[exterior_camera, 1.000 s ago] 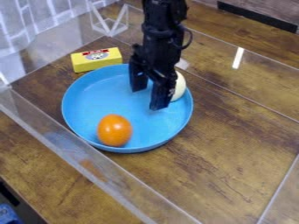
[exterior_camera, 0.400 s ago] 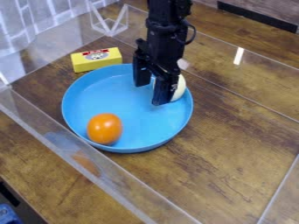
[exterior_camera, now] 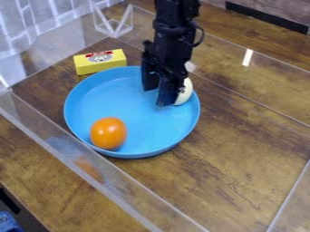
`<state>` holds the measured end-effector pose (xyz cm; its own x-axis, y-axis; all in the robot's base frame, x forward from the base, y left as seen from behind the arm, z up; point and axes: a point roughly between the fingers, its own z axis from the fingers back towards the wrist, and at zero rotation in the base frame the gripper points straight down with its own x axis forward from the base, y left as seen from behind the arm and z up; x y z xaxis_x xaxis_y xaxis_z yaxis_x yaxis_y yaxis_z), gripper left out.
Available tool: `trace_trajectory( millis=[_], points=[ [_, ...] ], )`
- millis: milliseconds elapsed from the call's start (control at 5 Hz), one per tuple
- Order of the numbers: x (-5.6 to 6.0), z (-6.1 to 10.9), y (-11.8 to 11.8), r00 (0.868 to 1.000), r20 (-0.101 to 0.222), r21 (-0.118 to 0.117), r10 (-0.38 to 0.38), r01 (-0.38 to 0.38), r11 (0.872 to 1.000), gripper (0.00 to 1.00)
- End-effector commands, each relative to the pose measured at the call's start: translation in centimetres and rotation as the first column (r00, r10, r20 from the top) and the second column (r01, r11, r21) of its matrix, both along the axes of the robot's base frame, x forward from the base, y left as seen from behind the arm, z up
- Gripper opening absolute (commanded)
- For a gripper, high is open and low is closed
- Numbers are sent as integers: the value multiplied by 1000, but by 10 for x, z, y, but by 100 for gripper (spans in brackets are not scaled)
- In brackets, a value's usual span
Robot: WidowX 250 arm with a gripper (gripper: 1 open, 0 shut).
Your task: Put the orange ball in the blue tray
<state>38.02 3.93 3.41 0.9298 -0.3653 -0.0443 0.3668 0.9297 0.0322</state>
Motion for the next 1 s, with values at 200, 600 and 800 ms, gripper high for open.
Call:
trace_trajectory(
  millis=[200, 600, 800],
  points=[
    [15, 31, 8, 997, 71, 36, -17, 14, 999, 0],
    [21, 55, 27, 997, 78, 81, -20, 14, 997, 0],
    [27, 61, 39, 997, 79, 96, -25, 17, 995, 0]
  ],
)
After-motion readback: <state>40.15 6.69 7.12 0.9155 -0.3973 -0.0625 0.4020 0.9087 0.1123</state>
